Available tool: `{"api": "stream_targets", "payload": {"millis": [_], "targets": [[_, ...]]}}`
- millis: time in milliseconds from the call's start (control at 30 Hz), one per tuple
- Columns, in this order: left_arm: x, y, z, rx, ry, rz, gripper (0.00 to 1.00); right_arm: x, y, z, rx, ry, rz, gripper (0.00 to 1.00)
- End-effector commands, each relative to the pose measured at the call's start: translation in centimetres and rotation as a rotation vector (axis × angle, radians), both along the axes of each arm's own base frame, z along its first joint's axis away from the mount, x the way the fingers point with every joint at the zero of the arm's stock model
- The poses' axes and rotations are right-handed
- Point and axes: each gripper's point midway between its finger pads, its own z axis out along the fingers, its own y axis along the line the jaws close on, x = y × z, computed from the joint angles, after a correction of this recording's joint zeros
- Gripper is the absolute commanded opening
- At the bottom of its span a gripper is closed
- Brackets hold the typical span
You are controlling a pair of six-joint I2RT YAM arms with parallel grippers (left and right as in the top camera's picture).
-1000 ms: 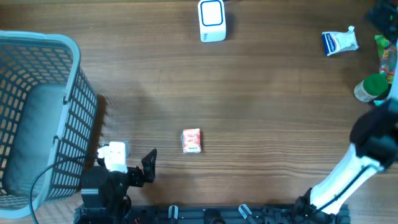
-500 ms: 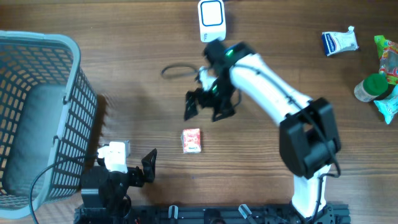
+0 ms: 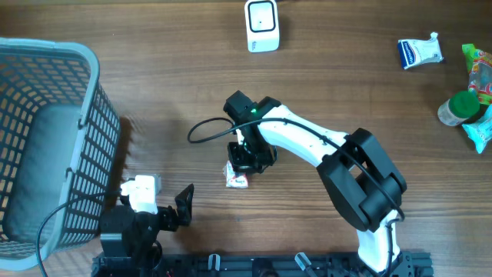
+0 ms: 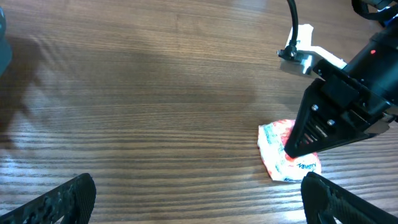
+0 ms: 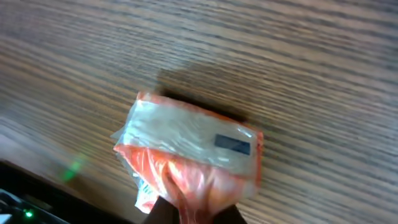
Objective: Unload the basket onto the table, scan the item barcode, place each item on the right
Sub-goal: 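Reach right gripper down and grasp the small red-white box, then lift red-white box with right gripper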
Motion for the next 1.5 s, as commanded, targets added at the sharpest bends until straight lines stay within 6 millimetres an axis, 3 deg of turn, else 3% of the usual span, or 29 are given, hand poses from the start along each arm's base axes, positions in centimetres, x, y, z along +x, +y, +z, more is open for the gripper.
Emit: {"api": "stream_targets", "payload": {"millis": [0,100,167,267,300,333,367,433,567,667,700,900,1033,1133,1200,1400,1467], "targets": [[0.0,-0.2,0.2,0.007,-0.015,-0.021,1.00,0.7,-1.2,-0.6,-0.110,0.012,-0.180,0.05],[0.0,-0.2,0.2,0.007,-0.015,-0.021,1.00,1.3,-3.8,-0.8,-0.291,0.084,-0.530,0.04],[0.0,-0.2,0.2,0.007,-0.015,-0.021,1.00,1.1,-4.5,-0.2,-0.348,0.255,-0.821,0.22],[0.0,-0.2,0.2,0.007,-0.015,-0.021,1.00,1.9,-4.6,0.5,-0.320,0.401,-0.987,0.33],[0.0,-0.2,0.2,0.007,-0.015,-0.021,1.00,2.2,-4.8,0.8,-0.313,0.454,-1.046,0.46],[0.0,-0.2,0.2,0.007,-0.015,-0.021,1.00,2.9,-5.0,1.3,-0.299,0.525,-1.125,0.82],[0.0,-0.2,0.2,0.007,-0.014,-0.021,1.00,3.7,-5.2,1.7,-0.258,0.567,-1.155,0.85],[0.0,-0.2,0.2,0.007,-0.015,-0.021,1.00,5.5,-5.6,2.1,-0.153,0.568,-1.122,0.84],[0.0,-0.2,0.2,0.007,-0.015,-0.021,1.00,8.3,-6.5,1.9,0.007,0.286,-0.838,0.79],[0.0,-0.2,0.2,0.007,-0.014,-0.021,1.00,9.3,-8.0,1.3,-0.001,0.029,-0.540,0.90],[0.0,-0.2,0.2,0.007,-0.014,-0.021,1.00,9.3,-8.2,1.0,0.012,-0.023,-0.419,1.00],[0.0,-0.2,0.2,0.007,-0.015,-0.021,1.00,6.8,-8.8,-0.8,0.044,-0.023,-0.228,0.99],[0.0,-0.2,0.2,0.007,-0.015,-0.021,1.00,6.3,-7.4,-1.7,0.180,-0.055,-0.138,0.97],[0.0,-0.2,0.2,0.007,-0.015,-0.021,1.00,7.1,-7.0,-1.7,0.217,-0.120,-0.072,0.83],[0.0,-0.2,0.2,0.007,-0.015,-0.021,1.00,6.3,-7.0,-2.1,0.211,-0.105,-0.057,0.68],[0.0,-0.2,0.2,0.007,-0.015,-0.021,1.00,3.3,-7.2,-4.7,0.204,-0.083,-0.014,0.73],[0.0,-0.2,0.2,0.007,-0.015,-0.021,1.00,3.2,-7.3,-4.7,0.202,-0.080,-0.013,0.62]]}}
